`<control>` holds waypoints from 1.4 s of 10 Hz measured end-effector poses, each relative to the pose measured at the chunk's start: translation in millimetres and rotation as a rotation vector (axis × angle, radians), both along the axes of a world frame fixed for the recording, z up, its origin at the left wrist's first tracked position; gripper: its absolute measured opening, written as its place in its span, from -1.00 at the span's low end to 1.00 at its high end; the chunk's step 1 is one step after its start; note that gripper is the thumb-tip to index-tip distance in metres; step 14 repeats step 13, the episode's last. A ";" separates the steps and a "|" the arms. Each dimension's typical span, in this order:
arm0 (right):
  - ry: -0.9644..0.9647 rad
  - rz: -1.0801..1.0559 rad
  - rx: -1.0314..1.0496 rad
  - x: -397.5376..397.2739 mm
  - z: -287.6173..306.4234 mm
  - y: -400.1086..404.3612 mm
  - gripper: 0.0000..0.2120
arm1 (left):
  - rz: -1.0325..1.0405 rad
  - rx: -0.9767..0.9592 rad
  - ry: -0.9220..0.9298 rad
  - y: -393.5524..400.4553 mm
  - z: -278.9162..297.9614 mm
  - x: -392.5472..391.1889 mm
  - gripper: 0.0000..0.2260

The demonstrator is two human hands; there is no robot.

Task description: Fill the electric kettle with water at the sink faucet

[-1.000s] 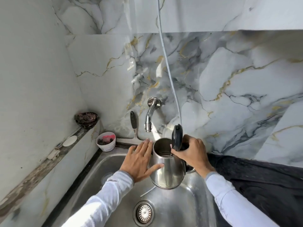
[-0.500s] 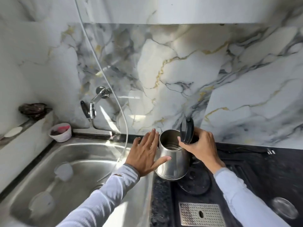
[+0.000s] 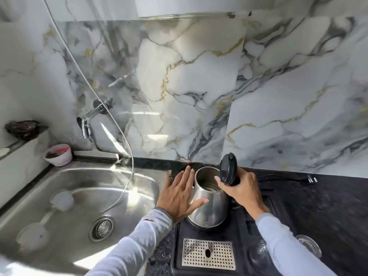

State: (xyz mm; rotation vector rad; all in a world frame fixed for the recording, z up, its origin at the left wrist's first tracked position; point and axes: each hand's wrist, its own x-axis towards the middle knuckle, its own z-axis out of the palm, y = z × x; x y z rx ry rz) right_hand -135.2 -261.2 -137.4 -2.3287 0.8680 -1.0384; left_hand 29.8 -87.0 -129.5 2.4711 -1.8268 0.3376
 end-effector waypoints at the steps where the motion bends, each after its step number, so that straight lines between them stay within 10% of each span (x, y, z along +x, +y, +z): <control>1: 0.076 0.077 0.034 -1.5 7.2 -8.2 -0.39 | 0.024 0.008 0.008 -3.6 -0.6 -3.7 -0.10; 5: 0.494 0.312 0.069 -17.9 33.8 -1.9 -0.22 | 0.009 -0.054 0.051 -4.4 3.5 -1.8 0.04; 9: 0.800 0.107 -0.037 -6.8 40.2 21.9 -0.39 | 0.046 -0.035 0.096 -1.6 6.4 -3.6 -0.30; 14: 0.637 -0.079 -0.258 -12.7 63.0 45.5 -0.23 | 0.063 -0.274 -0.010 12.3 50.5 -7.8 -0.28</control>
